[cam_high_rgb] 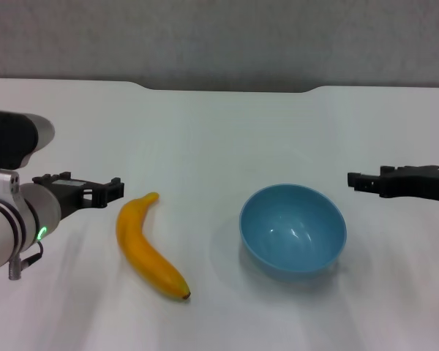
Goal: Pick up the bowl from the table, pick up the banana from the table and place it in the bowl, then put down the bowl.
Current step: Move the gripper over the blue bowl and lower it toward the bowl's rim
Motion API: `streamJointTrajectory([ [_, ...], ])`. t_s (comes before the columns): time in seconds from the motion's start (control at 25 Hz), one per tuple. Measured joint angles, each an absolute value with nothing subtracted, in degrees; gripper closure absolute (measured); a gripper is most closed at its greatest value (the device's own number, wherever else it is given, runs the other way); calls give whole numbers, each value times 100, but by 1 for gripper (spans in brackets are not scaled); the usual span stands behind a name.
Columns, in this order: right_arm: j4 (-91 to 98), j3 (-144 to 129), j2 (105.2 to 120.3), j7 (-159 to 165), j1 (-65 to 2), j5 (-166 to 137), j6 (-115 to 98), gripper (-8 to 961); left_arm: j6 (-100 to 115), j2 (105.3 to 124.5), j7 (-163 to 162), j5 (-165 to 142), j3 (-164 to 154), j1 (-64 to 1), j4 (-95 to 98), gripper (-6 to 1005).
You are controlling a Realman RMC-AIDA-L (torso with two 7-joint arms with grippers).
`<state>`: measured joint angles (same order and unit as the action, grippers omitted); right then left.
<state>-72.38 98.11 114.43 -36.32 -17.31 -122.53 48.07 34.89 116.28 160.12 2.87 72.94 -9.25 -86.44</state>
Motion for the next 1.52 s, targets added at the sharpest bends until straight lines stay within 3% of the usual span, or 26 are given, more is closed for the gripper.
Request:
streamJointTrajectory([
  [0.4,-6628,10422,11443,-2509,-2969,-13684,6138,228,3508,11635,16052,284,7269,-950,-8645,123],
  [0.88,-4878,10413,11443,-2434,-4089,-13953,6120,228,3483,11643,16057,281,7234,-975,-8611,123],
  [1.52,-3973,10174,11478,-2466,-4566,-13962,5593,227,3453,11646,16022,281,7215,-1062,-8471,122],
])
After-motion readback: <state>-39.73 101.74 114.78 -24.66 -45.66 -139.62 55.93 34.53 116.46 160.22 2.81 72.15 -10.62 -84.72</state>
